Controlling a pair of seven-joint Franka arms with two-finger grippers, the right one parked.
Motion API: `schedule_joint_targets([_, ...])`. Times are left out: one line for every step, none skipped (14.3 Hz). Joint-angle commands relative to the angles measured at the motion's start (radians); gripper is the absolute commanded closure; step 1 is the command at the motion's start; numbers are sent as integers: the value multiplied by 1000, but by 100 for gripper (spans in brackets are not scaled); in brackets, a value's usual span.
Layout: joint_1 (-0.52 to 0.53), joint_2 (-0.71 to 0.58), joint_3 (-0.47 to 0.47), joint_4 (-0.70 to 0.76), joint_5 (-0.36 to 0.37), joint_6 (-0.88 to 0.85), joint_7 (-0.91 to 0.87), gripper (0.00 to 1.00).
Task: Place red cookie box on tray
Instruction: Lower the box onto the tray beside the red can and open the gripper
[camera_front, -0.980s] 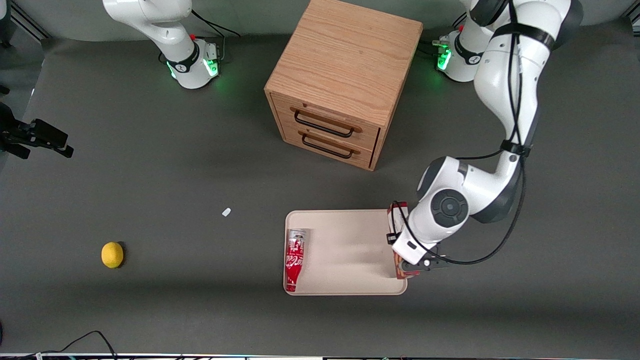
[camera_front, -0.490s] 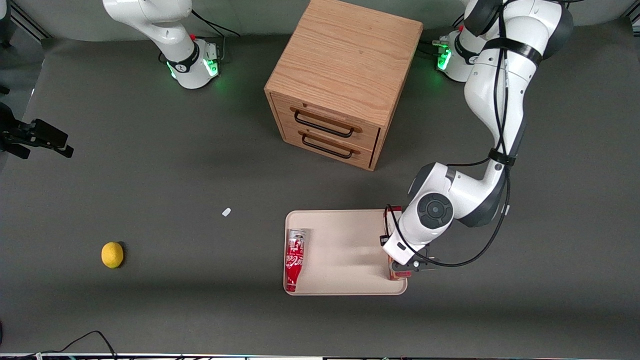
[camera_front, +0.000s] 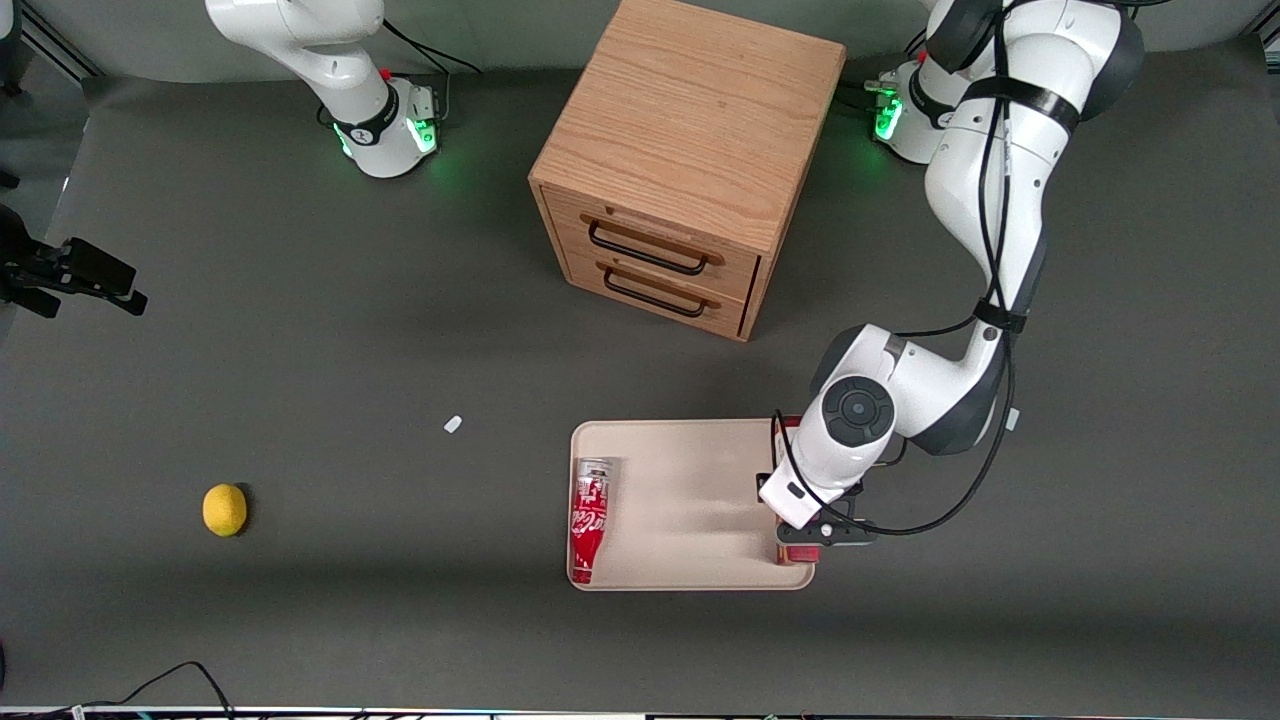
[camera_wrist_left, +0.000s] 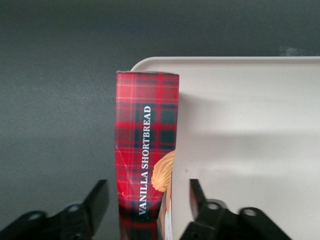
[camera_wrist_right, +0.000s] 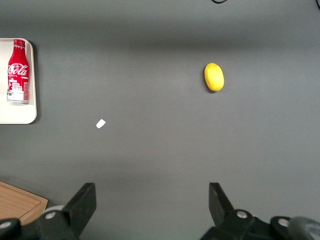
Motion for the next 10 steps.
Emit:
schedule_joint_targets([-10,-9,7,7,18,7,-28,0])
schedule_joint_targets([-10,-15,7,7,18,7,-28,0])
schedule_joint_targets([-10,-21,7,5,16,5,-28,0])
schedule_joint_targets([-9,-38,7,1,16,1,-25,0])
schedule_joint_targets([-3,-62,7,-18,13,-1,-23,0])
schedule_joint_targets([5,-91,7,-35,-10,-7,-21,0])
schedule_joint_targets([13,-127,7,-52,-46,-16,-17,0])
schedule_joint_targets([26,-168,7,-73,-82,-22,-12,0])
schedule_joint_targets([42,-214,7,-97,-111,-39,-6,0])
schedule_joint_targets([62,-255,4,-102,-138,-83,17,0])
